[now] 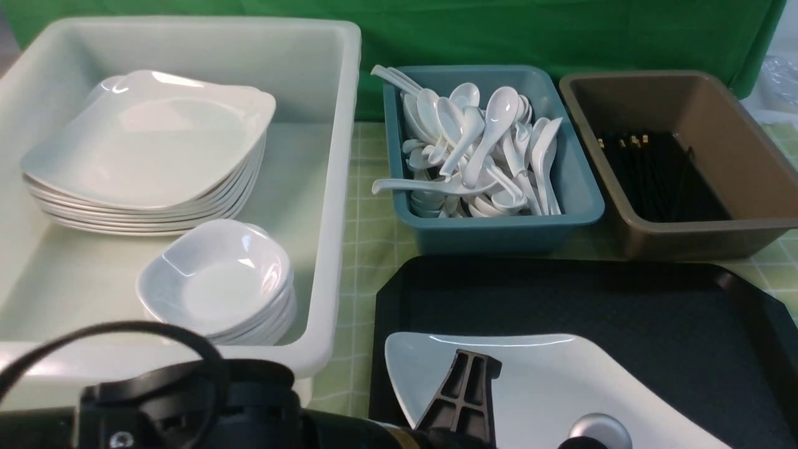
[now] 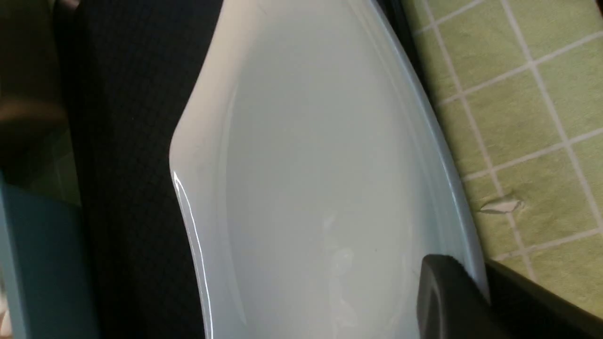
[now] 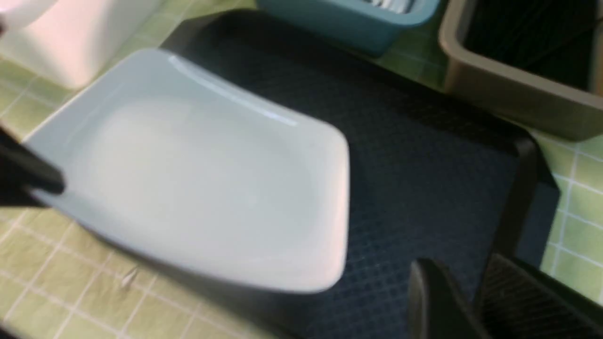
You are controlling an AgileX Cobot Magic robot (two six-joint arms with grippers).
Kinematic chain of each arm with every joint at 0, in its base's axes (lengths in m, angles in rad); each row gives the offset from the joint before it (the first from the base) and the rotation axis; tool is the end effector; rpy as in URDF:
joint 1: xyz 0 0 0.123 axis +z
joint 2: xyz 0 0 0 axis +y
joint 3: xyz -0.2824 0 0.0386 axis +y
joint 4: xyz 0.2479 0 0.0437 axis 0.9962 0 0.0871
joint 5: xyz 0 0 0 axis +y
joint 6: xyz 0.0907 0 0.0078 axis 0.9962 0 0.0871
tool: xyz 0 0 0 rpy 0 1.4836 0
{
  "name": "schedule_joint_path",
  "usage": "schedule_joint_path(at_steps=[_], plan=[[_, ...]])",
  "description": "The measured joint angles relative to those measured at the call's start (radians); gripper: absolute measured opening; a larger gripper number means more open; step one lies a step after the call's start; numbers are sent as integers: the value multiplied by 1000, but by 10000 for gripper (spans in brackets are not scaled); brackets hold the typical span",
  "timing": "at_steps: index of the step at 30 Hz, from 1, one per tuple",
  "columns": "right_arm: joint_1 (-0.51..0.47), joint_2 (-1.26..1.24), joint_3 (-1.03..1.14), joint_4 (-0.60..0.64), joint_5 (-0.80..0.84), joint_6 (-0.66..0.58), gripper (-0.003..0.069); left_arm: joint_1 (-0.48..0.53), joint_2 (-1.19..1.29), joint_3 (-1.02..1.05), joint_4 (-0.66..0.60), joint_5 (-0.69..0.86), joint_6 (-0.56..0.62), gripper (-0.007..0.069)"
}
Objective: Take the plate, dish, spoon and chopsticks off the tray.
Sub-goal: Use the left arm to put the plate into the large storage box on the left
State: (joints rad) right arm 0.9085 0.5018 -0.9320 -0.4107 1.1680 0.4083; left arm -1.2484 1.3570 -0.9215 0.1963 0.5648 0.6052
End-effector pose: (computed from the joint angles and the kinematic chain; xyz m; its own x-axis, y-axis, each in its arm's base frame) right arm 0.0553 0.0165 0.3866 -0.4765 -0.2527 -0.8421 -0.4493 0.8933 -0.0138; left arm 0.0968 -0.2596 0.2710 0.4650 0.7968 -0.3859 0.8351 -0.2501 0.4899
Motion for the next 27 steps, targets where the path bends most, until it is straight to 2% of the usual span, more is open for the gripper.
schedule_joint_path(at_steps=[2, 5, 7, 9, 14, 17, 20, 21, 25, 27], plan=[[0, 0, 0, -32, 0, 23, 196, -1, -14, -1, -7, 1, 0, 29], [0, 0, 0, -71, 0, 52, 158, -1, -31, -14, -6, 2, 0, 31], [0, 0, 0, -95, 0, 71, 76, -1, -51, -41, -6, 2, -2, 31], [0, 0, 0, -115, 0, 78, 34, 0, -68, -87, 5, 2, -4, 31], [0, -2, 0, -142, 0, 103, 24, 51, -88, -176, 63, 0, -20, 31], [0, -2, 0, -146, -8, 129, 24, 145, -91, -233, 106, 5, -26, 31], [0, -2, 0, -114, -85, 134, 24, 258, -92, -262, 138, 16, -26, 31], [0, -2, 0, -110, -85, 134, 24, 266, -92, -263, 141, 16, -26, 31], [0, -2, 0, 20, -288, 67, 24, 478, -87, -269, 188, 23, -26, 31], [0, -1, 0, 53, -337, 40, 24, 530, -85, -269, 196, 25, -26, 31]])
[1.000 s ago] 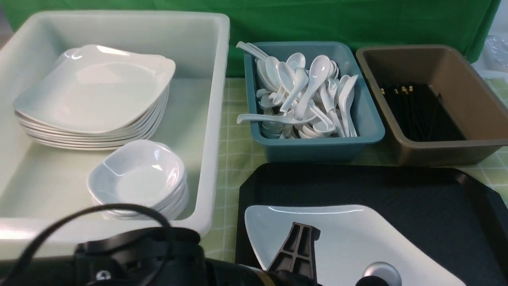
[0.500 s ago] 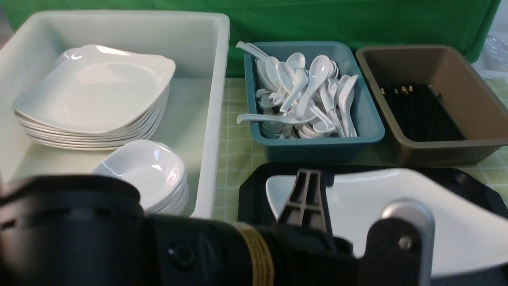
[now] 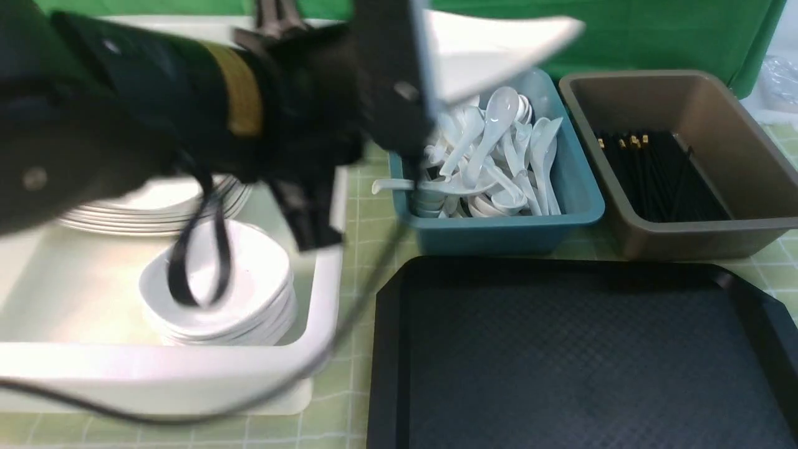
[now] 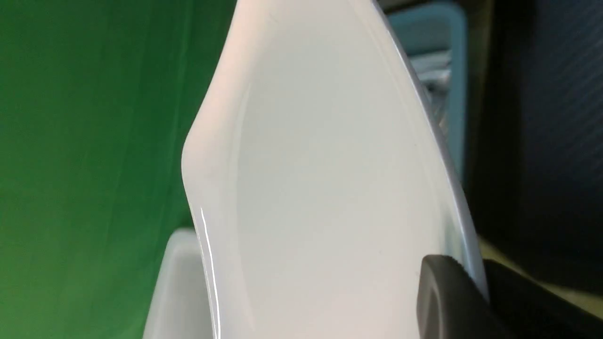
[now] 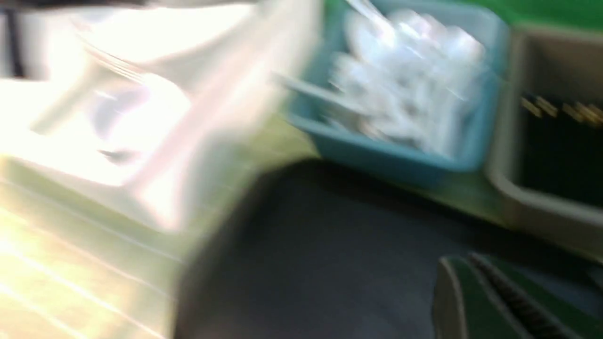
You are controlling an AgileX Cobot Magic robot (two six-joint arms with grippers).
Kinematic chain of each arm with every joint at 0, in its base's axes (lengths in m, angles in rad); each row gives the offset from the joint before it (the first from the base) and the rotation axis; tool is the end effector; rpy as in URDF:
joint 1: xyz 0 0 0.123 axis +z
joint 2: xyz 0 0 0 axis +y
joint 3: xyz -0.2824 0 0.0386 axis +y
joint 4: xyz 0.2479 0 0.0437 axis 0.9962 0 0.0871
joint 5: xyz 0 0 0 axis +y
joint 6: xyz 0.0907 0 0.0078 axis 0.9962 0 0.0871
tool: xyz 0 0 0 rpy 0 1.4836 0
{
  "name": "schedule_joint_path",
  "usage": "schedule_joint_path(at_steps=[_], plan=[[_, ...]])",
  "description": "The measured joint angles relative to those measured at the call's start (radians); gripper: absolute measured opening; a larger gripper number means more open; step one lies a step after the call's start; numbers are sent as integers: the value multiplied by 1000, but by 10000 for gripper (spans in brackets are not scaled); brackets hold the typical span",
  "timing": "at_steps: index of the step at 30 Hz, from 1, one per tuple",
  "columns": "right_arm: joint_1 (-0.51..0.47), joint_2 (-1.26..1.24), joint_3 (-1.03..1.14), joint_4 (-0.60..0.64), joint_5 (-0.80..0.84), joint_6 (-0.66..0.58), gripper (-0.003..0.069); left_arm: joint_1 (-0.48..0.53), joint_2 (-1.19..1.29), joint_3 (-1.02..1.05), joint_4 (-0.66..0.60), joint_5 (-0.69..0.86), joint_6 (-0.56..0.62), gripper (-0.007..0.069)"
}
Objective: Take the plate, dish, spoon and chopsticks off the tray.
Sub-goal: Use the left arm to put the plate into the large storage box on the left
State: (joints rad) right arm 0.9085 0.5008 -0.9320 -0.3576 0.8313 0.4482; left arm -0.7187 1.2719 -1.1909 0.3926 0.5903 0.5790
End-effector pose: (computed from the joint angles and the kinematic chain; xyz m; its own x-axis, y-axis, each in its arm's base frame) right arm 0.0568 0.0346 0.4113 -0.2886 -0.0556 -0.9558 -0.5626 0.8177 0.1223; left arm 0.2237 -0.1699 0.3813 0.1594 0.8857 -0.4360 0.6204 0.2537 0.7421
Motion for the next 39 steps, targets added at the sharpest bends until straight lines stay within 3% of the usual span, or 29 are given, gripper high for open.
schedule_joint_path(at_steps=[1, 3, 5, 13, 32, 35, 39], plan=[[0, 5, 0, 35, -52, -34, 24, 92, 5, 0, 19, 2, -2, 31], [0, 8, 0, 47, -68, -51, 24, 152, 10, 0, 26, 2, -2, 31], [0, 21, 0, 57, -75, -69, 24, 277, 25, 0, 41, -10, 23, 31], [0, 50, 0, 62, -77, -98, 24, 503, 153, -1, 45, -16, 65, 31], [0, 56, 0, 98, -62, -98, 29, 531, 417, -5, 105, -99, 101, 34], [0, 56, 0, 100, -61, -98, 29, 531, 428, -5, 103, -110, 60, 75], [0, 56, 0, 111, -61, -99, 29, 531, 428, -5, 103, -120, 33, 239]])
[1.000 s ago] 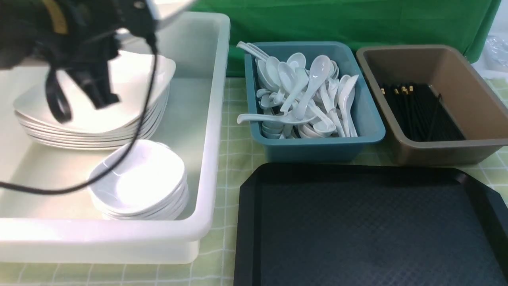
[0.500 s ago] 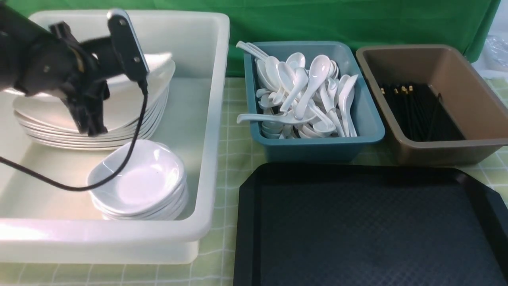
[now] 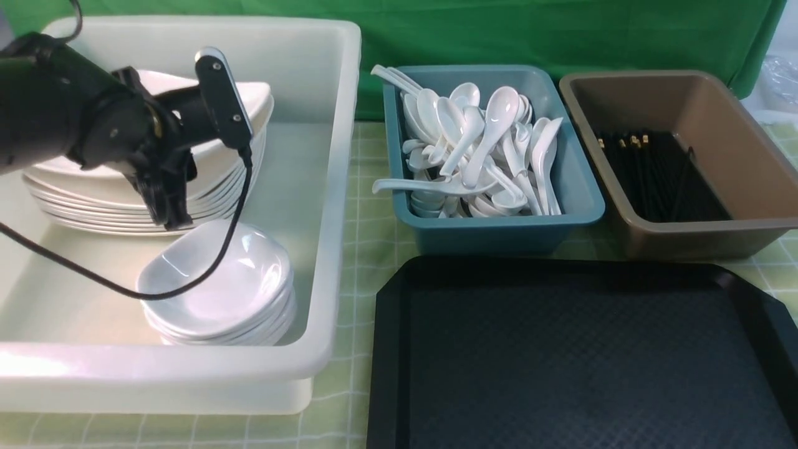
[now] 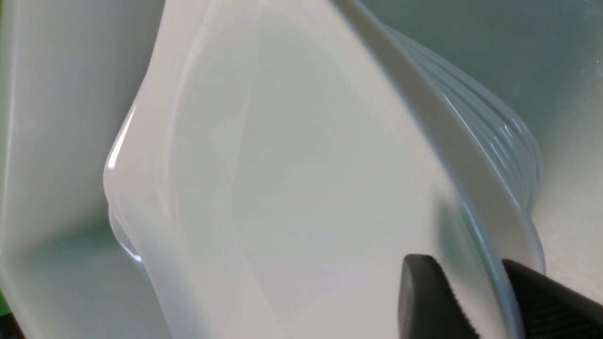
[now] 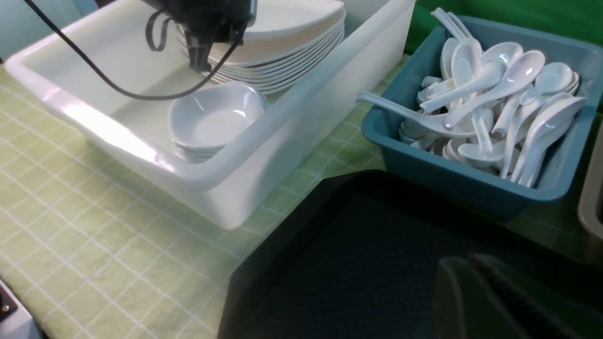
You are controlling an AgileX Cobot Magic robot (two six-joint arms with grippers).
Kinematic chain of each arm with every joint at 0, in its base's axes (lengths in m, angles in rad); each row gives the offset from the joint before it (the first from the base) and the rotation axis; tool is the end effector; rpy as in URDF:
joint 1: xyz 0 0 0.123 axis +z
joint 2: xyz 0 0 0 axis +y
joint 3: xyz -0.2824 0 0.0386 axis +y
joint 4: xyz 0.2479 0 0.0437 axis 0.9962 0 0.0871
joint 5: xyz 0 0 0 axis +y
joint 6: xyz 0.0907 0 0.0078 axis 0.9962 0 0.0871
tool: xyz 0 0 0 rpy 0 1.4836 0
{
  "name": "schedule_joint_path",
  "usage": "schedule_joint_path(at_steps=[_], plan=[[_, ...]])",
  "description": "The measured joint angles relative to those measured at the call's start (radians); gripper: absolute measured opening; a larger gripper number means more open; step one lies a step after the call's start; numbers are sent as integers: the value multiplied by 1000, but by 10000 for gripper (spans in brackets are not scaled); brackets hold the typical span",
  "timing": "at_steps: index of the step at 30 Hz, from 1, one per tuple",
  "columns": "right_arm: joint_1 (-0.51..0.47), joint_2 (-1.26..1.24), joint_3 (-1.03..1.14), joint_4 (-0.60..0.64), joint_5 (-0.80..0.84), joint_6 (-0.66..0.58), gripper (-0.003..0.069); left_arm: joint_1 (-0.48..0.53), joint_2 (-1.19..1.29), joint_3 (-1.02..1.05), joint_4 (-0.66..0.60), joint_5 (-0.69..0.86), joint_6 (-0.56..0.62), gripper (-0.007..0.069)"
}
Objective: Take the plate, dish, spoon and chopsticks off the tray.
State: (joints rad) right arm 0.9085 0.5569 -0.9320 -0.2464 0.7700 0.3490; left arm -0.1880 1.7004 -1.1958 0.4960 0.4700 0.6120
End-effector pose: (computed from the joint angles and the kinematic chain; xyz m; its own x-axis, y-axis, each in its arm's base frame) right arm 0.0621 0.0545 0.4105 -0.2895 -0.0995 -0.9520 -0.6373 0.7621 0.1141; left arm 0.3694 -0.0503 0.2503 -0.3203 0.9288 -0.1865 0.6572 0.3596 0.6624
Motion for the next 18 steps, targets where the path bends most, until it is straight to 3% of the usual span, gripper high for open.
schedule_joint_path(at_steps=[3, 4, 5, 6, 9, 14, 16, 18], plan=[[0, 0, 0, 4, 0, -2, 29, 0, -9, 0, -4, 2, -9, 376], [0, 0, 0, 8, 0, -7, 29, 0, -23, 0, -34, 24, -16, 477], [0, 0, 0, 7, 0, -7, 29, -1, -28, 0, -40, 28, -17, 501], [0, 0, 0, 9, 0, -11, 29, -1, -49, 0, -87, 58, -22, 577], [0, 0, 0, 10, 0, -25, 29, -1, -123, 0, -225, 117, -40, 652], [0, 0, 0, 10, 0, -28, 36, -4, -338, 4, -512, 156, -134, 648], [0, 0, 0, 11, 0, -28, 38, -8, -397, 15, -555, 144, -149, 622], [0, 0, 0, 11, 0, -28, 44, -46, -557, 62, -624, 85, -168, 485]])
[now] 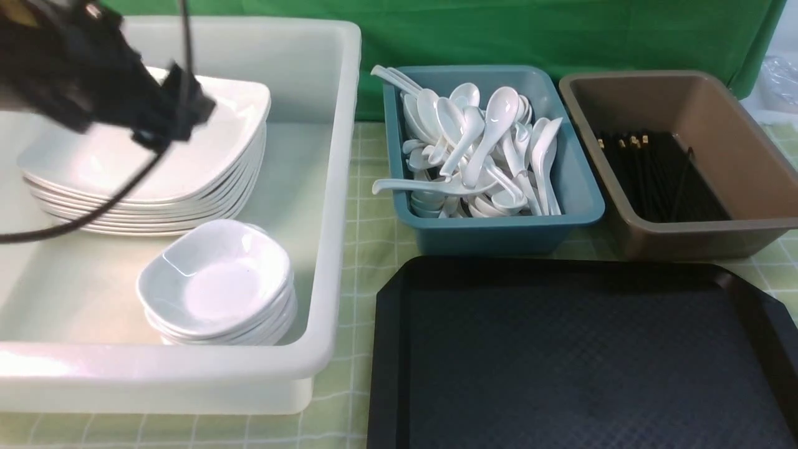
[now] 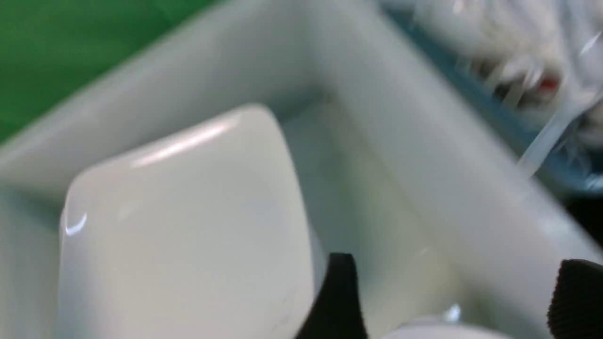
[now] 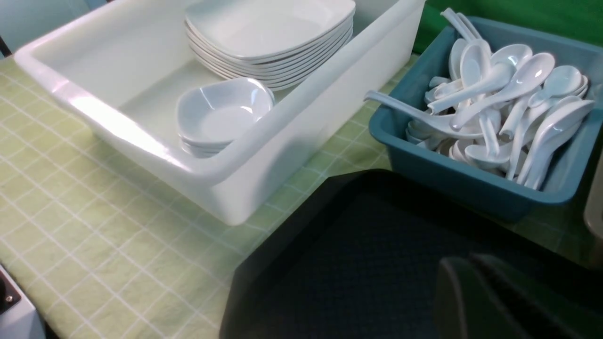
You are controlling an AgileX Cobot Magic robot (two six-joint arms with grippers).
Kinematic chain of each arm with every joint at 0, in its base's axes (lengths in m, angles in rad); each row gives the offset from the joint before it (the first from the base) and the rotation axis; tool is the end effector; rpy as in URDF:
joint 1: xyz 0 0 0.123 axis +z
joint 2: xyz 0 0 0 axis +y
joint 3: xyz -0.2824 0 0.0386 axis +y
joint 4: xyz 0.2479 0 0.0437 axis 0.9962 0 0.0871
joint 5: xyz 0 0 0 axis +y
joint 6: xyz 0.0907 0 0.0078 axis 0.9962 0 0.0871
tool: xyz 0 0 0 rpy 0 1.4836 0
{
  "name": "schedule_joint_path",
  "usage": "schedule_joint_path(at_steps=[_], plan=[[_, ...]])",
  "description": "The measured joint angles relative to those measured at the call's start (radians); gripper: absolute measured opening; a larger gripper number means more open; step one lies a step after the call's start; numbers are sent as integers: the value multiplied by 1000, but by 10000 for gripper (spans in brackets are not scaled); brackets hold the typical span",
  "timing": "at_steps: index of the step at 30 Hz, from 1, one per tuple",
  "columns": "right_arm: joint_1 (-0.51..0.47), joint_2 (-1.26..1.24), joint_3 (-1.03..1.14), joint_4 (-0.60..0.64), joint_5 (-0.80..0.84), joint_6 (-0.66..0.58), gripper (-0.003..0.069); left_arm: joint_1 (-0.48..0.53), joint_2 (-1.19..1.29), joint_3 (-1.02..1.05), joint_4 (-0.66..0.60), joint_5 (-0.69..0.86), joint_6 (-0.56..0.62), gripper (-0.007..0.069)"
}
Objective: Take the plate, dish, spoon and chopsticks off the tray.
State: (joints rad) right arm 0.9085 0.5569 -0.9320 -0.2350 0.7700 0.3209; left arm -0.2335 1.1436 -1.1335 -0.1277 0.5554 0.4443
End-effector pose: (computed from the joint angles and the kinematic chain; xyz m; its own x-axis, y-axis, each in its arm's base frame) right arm 0.0616 0.0550 0.4104 -0.2785 -0.1163 -0.9534 -0.6483 0.7552 0.0973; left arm 0.2391 -0.0632 0.3956 -0.3246 0.4150 -0.8499 0.4193 0.8686 0.2640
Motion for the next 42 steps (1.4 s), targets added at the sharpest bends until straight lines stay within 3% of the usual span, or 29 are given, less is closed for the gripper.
schedule_joint_path(at_steps=[1, 2, 3, 4, 7, 9, 17, 31, 36, 39, 40, 42], plan=[[0, 0, 0, 0, 0, 0, 46, -21, -62, 27, -17, -27, -1, 412], [0, 0, 0, 0, 0, 0, 46, -25, -75, 39, -23, -40, -2, 397], [0, 0, 0, 0, 0, 0, 54, -62, -172, 95, -44, -89, -2, 258], [0, 0, 0, 0, 0, 0, 57, -84, -229, 133, -52, -118, -2, 169], [0, 0, 0, 1, 0, 1, 69, -130, -356, 239, -70, -192, 1, 43], [0, 0, 0, 1, -1, 2, 76, -151, -428, 318, -78, -243, 1, 17], [0, 0, 0, 1, -4, 3, 90, -158, -598, 514, -95, -328, 1, 11], [-14, 0, 0, 4, -6, 3, 125, -158, -609, 593, -90, -330, 1, 11], [-187, -17, 24, 28, -18, -27, 92, -158, -609, 596, -90, -321, 1, 11], [-368, -84, 125, 102, -88, -177, 27, -158, -609, 600, -90, -317, 1, 11], [-368, -90, 125, 106, -88, -188, 26, -158, -609, 600, -90, -317, 1, 11], [-535, -171, 281, 158, -237, -309, 17, -158, -609, 601, -90, -316, 1, 11]])
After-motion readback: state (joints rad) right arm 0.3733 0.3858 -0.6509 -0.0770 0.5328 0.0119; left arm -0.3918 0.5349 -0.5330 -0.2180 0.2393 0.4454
